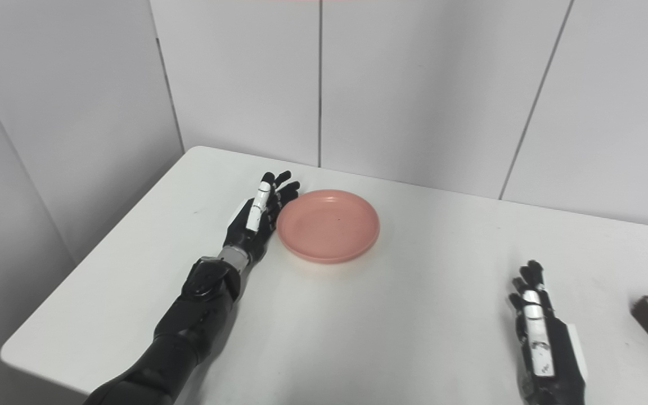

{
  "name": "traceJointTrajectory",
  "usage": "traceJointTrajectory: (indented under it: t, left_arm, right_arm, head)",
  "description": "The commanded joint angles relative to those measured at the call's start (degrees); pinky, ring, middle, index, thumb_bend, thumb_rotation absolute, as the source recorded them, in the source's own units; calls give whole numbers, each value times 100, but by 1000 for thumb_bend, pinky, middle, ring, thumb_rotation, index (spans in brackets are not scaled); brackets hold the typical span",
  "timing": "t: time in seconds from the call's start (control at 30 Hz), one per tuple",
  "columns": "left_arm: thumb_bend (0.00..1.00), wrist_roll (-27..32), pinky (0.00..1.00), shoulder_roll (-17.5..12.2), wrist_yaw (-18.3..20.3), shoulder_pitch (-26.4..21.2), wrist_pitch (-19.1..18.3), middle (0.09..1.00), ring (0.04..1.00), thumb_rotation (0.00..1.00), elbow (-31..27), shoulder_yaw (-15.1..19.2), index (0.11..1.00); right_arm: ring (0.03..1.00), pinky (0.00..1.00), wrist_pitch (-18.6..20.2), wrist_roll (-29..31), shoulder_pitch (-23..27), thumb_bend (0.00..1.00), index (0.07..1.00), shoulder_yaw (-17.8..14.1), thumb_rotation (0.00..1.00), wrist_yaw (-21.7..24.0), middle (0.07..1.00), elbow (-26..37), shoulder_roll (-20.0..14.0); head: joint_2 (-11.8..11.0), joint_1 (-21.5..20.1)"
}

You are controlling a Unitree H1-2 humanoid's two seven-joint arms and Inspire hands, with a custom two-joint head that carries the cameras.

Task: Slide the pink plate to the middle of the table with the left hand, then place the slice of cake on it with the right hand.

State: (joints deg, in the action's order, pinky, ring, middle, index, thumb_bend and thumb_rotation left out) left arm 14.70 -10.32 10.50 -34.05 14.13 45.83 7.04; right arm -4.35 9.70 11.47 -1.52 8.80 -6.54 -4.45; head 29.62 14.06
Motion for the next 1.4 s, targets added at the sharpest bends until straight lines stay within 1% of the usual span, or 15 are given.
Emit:
traceJointTrajectory:
  t: [0.0,0.07,0.27,0.37,0.4,0.5,0.77,0.97,1.07,1.1,1.2,1.23,1.37]
  left_arm:
    - [753,-40,1000,21,161,-79,-65,903,947,1000,-210,-62,919]
    - [750,-5,1000,68,236,-31,-162,910,959,1000,-332,-94,927]
    - [746,-99,1000,166,202,86,-379,911,959,1000,-642,-203,930]
    - [750,-109,1000,205,219,134,-464,913,957,1000,-734,-246,931]
    - [751,-98,1000,233,249,154,-488,912,958,1000,-755,-259,930]
    - [754,-73,1000,302,289,204,-534,912,950,1000,-815,-285,932]
    - [763,-89,1000,395,359,349,-693,909,943,1000,-1107,-347,927]
    - [749,-49,1000,432,489,413,-647,915,932,1000,-1233,-372,933]
    - [751,-2,1000,446,580,464,-646,918,941,1000,-1300,-373,934]
    - [751,6,1000,444,632,475,-632,921,945,1000,-1307,-383,939]
    - [765,20,991,433,763,514,-587,929,949,1000,-1325,-411,948]
    - [770,25,988,431,784,524,-583,930,948,1000,-1332,-414,948]
    - [747,-48,985,490,702,655,-626,923,942,1000,-1555,-475,939]
  right_arm:
    - [983,1000,40,-54,-35,523,1000,12,870,-90,989,89,99]
    - [976,1000,38,-121,-49,499,991,32,864,-151,988,115,114]
    - [968,1000,5,-144,-48,499,981,33,821,-210,977,92,188]
    - [963,1000,50,-173,-50,494,977,50,819,-223,976,126,204]
    - [963,1000,4,-187,-42,492,977,51,820,-230,978,97,217]
    - [949,990,-63,-193,-25,498,953,42,793,-252,965,53,263]
    - [936,979,-133,-207,10,523,942,44,748,-285,951,-18,338]
    - [927,958,-156,-284,41,524,950,75,733,-346,939,-46,389]
    - [937,964,-153,-347,36,505,964,121,766,-323,948,-41,382]
    - [938,965,-139,-356,33,501,966,128,777,-323,951,-35,387]
    - [938,959,-35,-477,17,510,968,179,786,-395,954,40,427]
    - [937,957,-10,-516,13,512,968,194,796,-414,954,60,437]
    - [945,972,-5,-598,29,522,975,261,830,-429,960,38,463]
  head:
    - [22,-82]
    - [34,-125]
    - [63,-258]
    - [74,-327]
    - [89,-400]
    - [96,-454]
    - [144,-689]
    - [167,-871]
    - [193,-1057]
    - [193,-1057]
    - [207,-1269]
    - [207,-1269]
    - [225,-1423]
